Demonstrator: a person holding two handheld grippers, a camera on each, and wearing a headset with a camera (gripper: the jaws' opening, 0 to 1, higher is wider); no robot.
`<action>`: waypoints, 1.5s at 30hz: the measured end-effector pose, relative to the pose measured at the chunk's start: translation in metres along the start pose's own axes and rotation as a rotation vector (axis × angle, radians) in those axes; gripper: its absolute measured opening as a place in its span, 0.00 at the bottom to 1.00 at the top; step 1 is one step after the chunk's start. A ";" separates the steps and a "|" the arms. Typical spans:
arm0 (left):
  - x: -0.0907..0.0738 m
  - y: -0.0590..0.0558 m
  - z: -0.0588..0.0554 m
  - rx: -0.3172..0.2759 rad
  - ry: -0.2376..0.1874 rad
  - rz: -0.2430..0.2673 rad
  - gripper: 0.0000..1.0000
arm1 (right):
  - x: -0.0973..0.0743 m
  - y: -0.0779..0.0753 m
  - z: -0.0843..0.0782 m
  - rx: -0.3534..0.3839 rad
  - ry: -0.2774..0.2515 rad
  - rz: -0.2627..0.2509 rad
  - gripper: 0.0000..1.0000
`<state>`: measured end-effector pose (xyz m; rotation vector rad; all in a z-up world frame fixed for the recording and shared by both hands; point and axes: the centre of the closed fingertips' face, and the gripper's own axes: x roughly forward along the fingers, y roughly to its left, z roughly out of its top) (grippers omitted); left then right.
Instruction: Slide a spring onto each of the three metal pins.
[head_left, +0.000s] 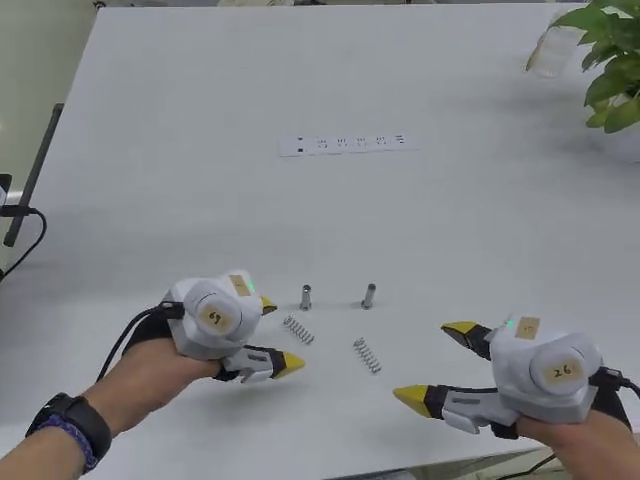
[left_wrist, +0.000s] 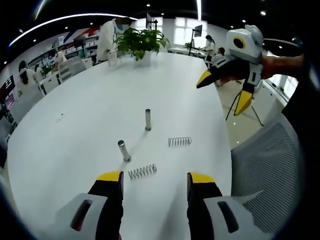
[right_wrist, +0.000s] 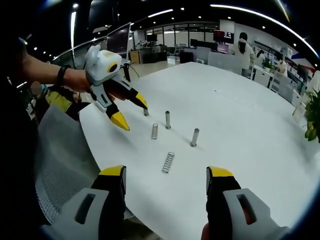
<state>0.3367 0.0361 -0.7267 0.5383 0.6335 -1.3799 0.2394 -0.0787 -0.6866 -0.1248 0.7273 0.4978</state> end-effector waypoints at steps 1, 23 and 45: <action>0.002 0.002 -0.001 0.007 0.006 -0.004 0.46 | 0.000 0.000 0.001 -0.004 0.000 0.000 0.64; 0.038 0.011 -0.011 0.036 0.041 -0.042 0.40 | 0.001 -0.006 0.000 -0.003 0.016 0.011 0.62; 0.048 0.002 -0.032 0.056 0.118 -0.093 0.36 | 0.003 -0.006 -0.003 0.003 0.028 0.019 0.60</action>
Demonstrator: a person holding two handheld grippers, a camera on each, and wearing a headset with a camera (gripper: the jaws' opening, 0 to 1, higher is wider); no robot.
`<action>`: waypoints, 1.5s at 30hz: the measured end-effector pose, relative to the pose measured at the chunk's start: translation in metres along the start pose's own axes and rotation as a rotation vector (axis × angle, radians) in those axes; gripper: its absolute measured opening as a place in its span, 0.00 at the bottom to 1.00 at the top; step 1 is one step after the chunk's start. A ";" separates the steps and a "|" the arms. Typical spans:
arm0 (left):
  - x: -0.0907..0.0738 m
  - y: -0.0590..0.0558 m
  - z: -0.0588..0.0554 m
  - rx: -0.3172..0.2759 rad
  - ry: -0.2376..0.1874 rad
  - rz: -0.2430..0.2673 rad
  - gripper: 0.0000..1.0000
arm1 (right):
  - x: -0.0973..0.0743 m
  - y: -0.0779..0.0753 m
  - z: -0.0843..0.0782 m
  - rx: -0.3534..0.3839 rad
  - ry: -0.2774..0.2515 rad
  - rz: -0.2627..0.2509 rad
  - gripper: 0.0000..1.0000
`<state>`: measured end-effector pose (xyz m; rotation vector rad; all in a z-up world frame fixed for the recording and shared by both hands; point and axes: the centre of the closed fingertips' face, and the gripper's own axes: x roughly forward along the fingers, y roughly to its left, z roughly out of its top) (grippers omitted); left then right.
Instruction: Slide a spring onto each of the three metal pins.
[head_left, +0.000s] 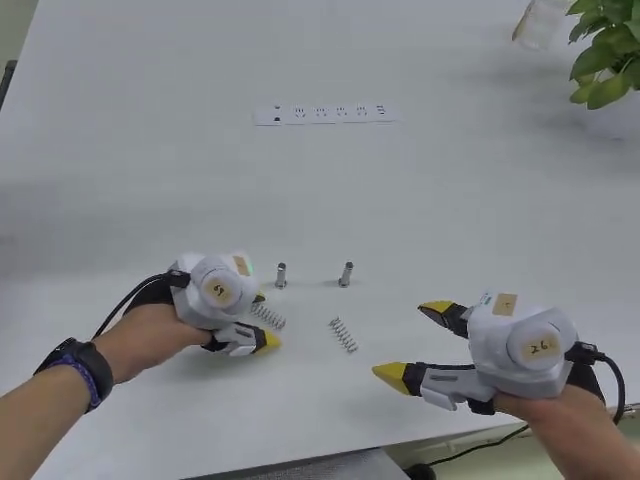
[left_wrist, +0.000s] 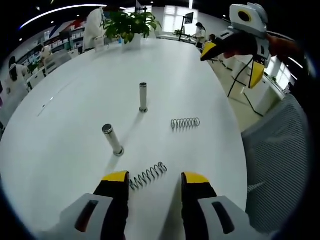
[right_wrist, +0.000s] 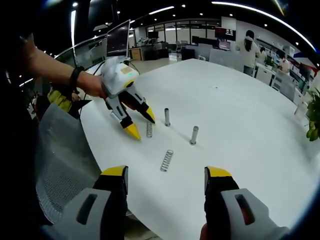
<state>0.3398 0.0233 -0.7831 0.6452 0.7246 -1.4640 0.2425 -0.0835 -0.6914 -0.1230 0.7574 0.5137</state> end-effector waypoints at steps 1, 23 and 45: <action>0.000 -0.001 -0.002 0.005 0.008 -0.001 0.36 | 0.000 0.000 0.000 -0.001 0.000 0.001 0.60; -0.007 0.006 -0.023 -0.016 0.065 0.068 0.05 | 0.003 0.006 0.005 -0.017 -0.006 0.012 0.59; -0.024 -0.017 -0.033 -0.125 0.031 0.112 0.02 | 0.002 0.015 0.008 -0.024 -0.027 0.040 0.61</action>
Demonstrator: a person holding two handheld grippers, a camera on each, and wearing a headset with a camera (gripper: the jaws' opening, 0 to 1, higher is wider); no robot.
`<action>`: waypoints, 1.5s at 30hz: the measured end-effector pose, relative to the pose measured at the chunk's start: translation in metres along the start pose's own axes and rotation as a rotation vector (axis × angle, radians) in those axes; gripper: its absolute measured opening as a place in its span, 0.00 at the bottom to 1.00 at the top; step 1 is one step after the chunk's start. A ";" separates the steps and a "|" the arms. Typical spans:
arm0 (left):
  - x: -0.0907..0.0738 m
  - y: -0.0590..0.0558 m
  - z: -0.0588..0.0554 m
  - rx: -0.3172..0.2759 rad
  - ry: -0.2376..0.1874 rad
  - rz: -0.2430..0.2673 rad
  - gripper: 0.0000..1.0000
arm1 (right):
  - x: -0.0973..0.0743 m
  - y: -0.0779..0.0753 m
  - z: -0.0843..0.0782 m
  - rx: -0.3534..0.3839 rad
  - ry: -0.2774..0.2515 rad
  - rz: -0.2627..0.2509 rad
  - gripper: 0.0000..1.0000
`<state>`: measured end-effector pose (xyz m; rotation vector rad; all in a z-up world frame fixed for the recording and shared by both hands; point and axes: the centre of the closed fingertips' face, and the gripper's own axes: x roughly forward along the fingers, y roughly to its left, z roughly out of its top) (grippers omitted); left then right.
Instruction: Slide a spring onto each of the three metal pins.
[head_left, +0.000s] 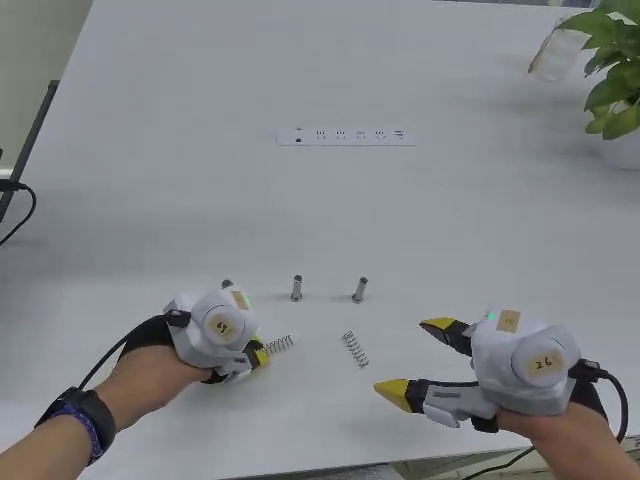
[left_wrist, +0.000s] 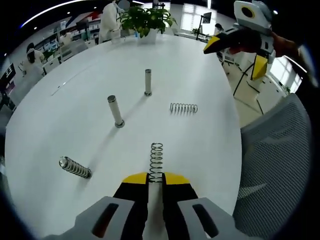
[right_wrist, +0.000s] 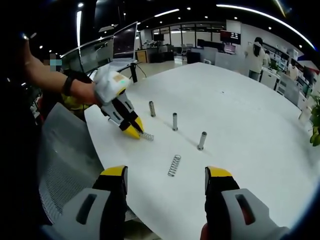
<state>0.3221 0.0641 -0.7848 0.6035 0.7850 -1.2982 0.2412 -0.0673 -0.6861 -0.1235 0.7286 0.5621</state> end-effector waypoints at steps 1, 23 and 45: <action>-0.003 0.000 -0.001 -0.007 -0.003 0.005 0.02 | 0.001 0.000 0.001 -0.004 0.000 0.002 0.61; -0.044 -0.002 -0.016 -0.079 -0.052 0.078 0.02 | 0.008 0.009 0.014 -0.021 -0.031 0.048 0.60; -0.071 -0.014 -0.011 -0.091 -0.113 0.122 0.02 | 0.020 0.029 0.023 -0.048 -0.043 0.135 0.57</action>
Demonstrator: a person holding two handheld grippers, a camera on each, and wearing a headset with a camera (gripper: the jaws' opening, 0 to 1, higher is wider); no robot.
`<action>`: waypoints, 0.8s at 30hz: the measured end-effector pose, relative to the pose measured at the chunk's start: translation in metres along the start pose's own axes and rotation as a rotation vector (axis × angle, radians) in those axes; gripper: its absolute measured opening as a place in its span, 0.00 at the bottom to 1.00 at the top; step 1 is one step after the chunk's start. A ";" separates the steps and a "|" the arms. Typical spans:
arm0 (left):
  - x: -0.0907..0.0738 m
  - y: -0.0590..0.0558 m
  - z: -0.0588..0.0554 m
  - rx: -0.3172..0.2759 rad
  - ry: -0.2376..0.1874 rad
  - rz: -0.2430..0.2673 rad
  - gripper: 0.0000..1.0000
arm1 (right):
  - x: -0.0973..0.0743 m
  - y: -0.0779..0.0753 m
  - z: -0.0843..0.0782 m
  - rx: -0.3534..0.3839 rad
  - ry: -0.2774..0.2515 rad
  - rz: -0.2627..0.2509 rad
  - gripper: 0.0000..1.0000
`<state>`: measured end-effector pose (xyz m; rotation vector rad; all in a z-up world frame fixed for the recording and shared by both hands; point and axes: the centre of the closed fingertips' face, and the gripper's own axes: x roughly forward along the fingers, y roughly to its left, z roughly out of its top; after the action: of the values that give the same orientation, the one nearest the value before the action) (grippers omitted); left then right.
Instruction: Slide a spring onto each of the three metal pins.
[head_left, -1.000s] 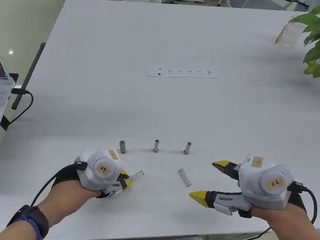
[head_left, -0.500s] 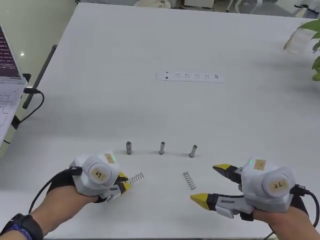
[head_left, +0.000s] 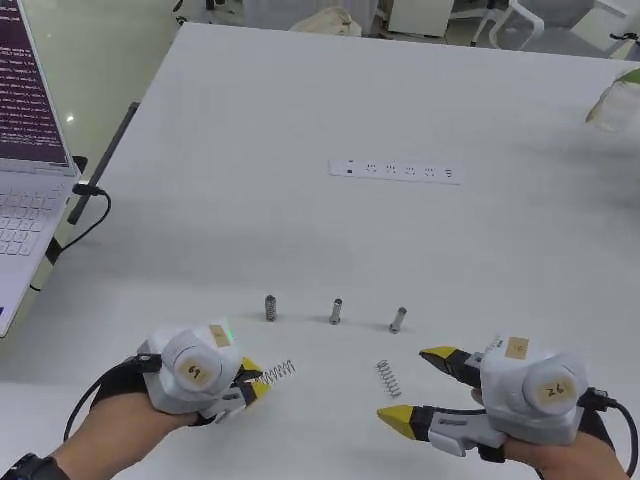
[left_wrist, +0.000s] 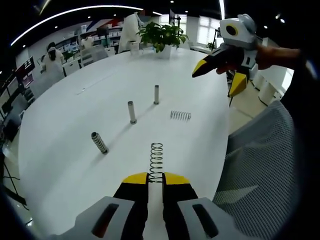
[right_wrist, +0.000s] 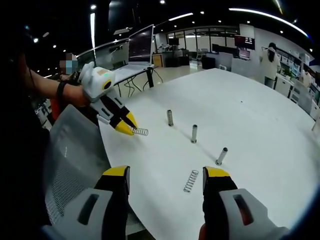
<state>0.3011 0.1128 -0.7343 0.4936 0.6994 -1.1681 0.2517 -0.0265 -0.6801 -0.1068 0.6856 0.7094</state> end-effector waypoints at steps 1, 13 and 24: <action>-0.001 0.000 0.001 0.001 -0.002 0.001 0.02 | 0.000 0.001 0.001 -0.001 -0.001 0.003 0.57; -0.009 -0.004 0.014 0.019 -0.037 0.011 0.02 | 0.006 0.005 0.009 -0.006 -0.021 0.036 0.55; -0.015 -0.011 0.031 0.058 -0.066 0.007 0.02 | 0.014 0.013 0.014 -0.022 -0.025 0.075 0.49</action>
<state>0.2945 0.0978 -0.7022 0.5036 0.6073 -1.1953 0.2591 -0.0044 -0.6763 -0.0924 0.6606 0.7890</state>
